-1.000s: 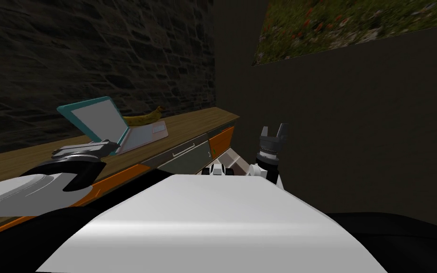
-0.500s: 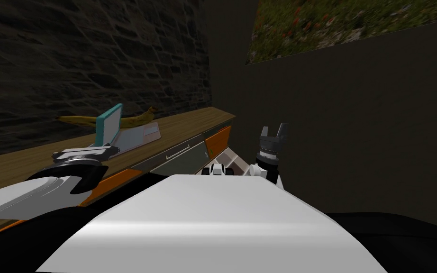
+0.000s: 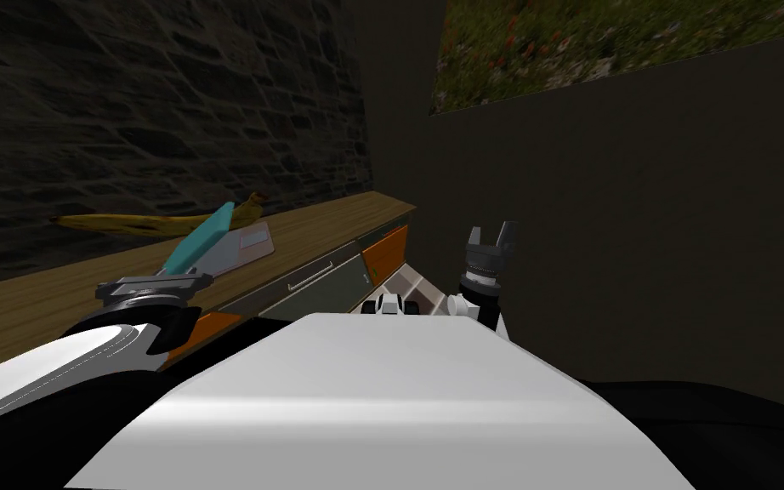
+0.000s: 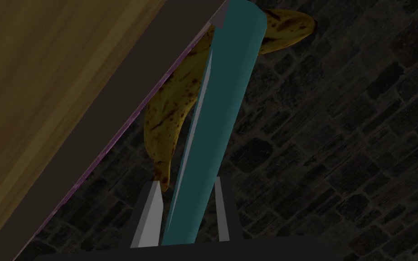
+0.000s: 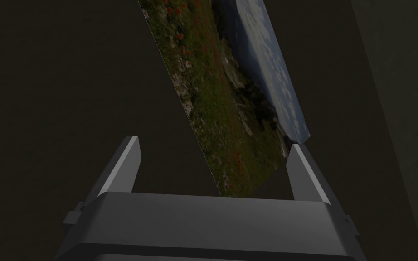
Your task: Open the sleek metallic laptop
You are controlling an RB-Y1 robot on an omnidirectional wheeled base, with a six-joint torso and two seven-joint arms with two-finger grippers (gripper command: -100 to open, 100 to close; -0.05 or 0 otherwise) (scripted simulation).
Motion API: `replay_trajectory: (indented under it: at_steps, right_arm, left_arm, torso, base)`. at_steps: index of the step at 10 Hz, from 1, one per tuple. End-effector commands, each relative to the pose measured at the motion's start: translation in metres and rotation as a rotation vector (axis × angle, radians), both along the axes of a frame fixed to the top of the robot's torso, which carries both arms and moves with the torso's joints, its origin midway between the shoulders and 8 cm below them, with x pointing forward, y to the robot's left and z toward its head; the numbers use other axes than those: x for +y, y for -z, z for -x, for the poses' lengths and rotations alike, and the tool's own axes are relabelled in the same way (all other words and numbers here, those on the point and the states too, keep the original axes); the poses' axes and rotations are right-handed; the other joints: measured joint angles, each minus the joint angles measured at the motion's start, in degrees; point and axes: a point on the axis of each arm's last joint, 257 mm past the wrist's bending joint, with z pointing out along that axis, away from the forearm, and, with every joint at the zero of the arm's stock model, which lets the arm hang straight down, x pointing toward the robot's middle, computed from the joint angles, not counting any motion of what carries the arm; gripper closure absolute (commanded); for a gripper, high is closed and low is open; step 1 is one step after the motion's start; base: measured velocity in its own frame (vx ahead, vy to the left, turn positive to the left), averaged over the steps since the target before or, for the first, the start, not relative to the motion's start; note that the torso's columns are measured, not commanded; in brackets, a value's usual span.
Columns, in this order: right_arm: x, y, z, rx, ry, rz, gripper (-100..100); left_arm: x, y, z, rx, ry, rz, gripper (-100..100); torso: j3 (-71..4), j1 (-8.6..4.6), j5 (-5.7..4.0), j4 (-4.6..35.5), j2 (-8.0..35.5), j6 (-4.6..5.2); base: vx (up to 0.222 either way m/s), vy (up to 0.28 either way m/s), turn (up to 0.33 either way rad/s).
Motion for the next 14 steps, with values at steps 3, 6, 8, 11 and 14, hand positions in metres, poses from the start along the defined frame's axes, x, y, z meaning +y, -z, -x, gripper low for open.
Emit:
replay_trajectory:
  at_steps: [3, 6, 8, 11, 14]
  right_arm:
    - [0.000, 0.000, 0.000, 0.000, 0.000, 0.000, 0]
    - [0.000, 0.000, 0.000, 0.000, 0.000, 0.000, 0]
    - [0.000, 0.000, 0.000, 0.000, 0.000, 0.000, 0]
    - [0.000, 0.000, 0.000, 0.000, 0.000, 0.000, 0]
    - [0.000, 0.000, 0.000, 0.000, 0.000, 0.000, 0]
  left_arm:
    - [-0.015, -0.035, -0.012, -0.008, 0.042, -0.017, -100]
    - [-0.032, -0.055, -0.024, -0.008, 0.082, -0.023, -100]
    - [-0.045, -0.066, -0.033, -0.005, 0.112, -0.023, -100]
    - [-0.051, -0.067, -0.035, 0.000, 0.117, -0.020, 0]
    - [-0.051, -0.067, -0.035, 0.000, 0.118, -0.020, 0]
  torso:
    - [0.04, -0.85, -0.54, 0.13, 0.19, 0.03]
    - [0.03, -0.99, -0.74, 0.21, 0.26, 0.04]
    - [0.06, -1.02, -0.72, 0.20, 0.28, 0.05]
    - [0.13, -0.95, -0.64, 0.21, 0.36, 0.05]
    - [0.05, -0.73, -0.50, 0.14, 0.21, 0.03]
  base:
    - [0.042, 0.012, 0.111]
    - [0.050, 0.008, 0.121]
    - [0.049, 0.006, 0.136]
    - [0.015, -0.005, 0.046]
    - [0.000, 0.000, 0.000]
